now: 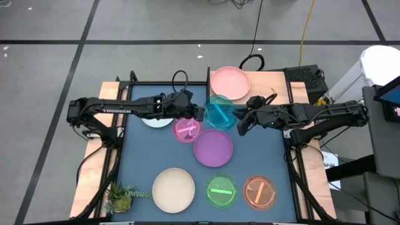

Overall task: Place and stack plates onto a shelf
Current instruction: Put the small blue plate on the shelf

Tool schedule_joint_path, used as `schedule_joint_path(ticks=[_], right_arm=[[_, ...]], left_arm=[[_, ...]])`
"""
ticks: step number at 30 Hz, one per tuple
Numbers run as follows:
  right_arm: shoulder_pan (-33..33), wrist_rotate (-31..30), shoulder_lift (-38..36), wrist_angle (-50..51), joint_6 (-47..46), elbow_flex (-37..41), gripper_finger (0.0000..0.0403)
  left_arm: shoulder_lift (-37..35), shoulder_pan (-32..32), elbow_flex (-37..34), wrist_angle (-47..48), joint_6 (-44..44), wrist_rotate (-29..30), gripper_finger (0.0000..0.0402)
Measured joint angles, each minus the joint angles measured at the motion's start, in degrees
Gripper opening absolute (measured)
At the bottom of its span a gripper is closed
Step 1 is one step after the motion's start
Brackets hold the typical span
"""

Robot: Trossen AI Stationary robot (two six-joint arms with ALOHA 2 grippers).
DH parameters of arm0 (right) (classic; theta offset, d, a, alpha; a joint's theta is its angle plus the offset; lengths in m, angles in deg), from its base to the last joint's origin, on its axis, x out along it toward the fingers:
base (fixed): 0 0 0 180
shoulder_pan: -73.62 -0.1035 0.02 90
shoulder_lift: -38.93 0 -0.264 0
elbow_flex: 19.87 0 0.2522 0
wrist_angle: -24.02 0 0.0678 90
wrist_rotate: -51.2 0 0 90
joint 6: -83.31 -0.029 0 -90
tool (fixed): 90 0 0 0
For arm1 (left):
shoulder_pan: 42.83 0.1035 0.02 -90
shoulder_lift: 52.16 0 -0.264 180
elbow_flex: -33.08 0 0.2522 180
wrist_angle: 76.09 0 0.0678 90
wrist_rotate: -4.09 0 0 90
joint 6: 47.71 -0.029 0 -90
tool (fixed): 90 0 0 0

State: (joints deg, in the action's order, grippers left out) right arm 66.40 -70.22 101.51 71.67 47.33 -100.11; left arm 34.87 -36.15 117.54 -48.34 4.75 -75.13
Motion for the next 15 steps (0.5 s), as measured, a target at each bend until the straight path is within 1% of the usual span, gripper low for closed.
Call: schedule_joint_path(ticks=[7, 10, 12, 15], right_arm=[[0.02, -0.19, -0.04, 1.99, -2.62, 0.00, 0.0011], [0.02, -0.40, -0.08, 2.16, -2.85, 0.00, 0.0003], [0.02, -0.49, -0.12, 2.20, -2.87, 0.00, 0.0003], [0.02, -0.45, -0.15, 1.67, -2.83, 0.00, 0.0003]], left_arm=[[-0.02, -0.09, 0.00, -0.64, 0.01, -0.15, 0.0001], [-0.02, -0.24, 0.00, -1.09, -0.47, -1.58, 0.0003], [-0.02, -0.54, 0.00, -1.37, -0.98, -2.81, 0.0013], [-0.02, -1.19, 0.00, -1.27, -0.89, -5.11, 0.0041]])
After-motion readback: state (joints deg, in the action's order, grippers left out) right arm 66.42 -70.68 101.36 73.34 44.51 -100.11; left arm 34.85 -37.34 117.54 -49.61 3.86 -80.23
